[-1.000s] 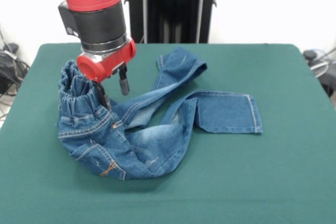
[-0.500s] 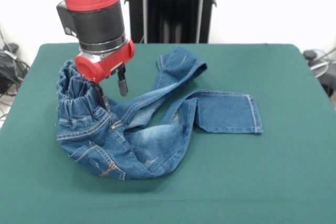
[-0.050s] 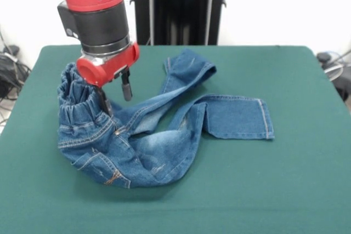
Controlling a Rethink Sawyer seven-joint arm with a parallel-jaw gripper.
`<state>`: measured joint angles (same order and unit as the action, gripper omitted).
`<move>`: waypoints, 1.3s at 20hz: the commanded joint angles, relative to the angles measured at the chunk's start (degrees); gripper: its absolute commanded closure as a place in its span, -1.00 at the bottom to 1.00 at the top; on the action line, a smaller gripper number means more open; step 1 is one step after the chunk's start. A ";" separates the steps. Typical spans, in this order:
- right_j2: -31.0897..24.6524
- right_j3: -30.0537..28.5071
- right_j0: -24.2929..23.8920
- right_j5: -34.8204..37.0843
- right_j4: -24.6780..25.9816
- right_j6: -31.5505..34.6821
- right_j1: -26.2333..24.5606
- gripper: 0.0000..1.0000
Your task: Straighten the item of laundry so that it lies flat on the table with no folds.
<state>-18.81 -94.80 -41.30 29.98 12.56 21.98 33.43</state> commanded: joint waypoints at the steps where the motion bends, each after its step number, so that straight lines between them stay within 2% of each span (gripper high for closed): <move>1: -1.24 2.63 0.96 0.34 1.01 8.86 -2.43 -1.00; 8: -1.31 4.07 1.49 1.61 0.80 8.64 -2.64 -1.00; 23: -1.98 1.01 0.52 -1.23 1.08 9.33 -1.15 -1.00; 26: -1.59 1.43 0.40 1.66 0.30 9.11 -1.51 -1.00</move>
<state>-18.81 -92.08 -41.31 29.98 12.58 21.98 33.31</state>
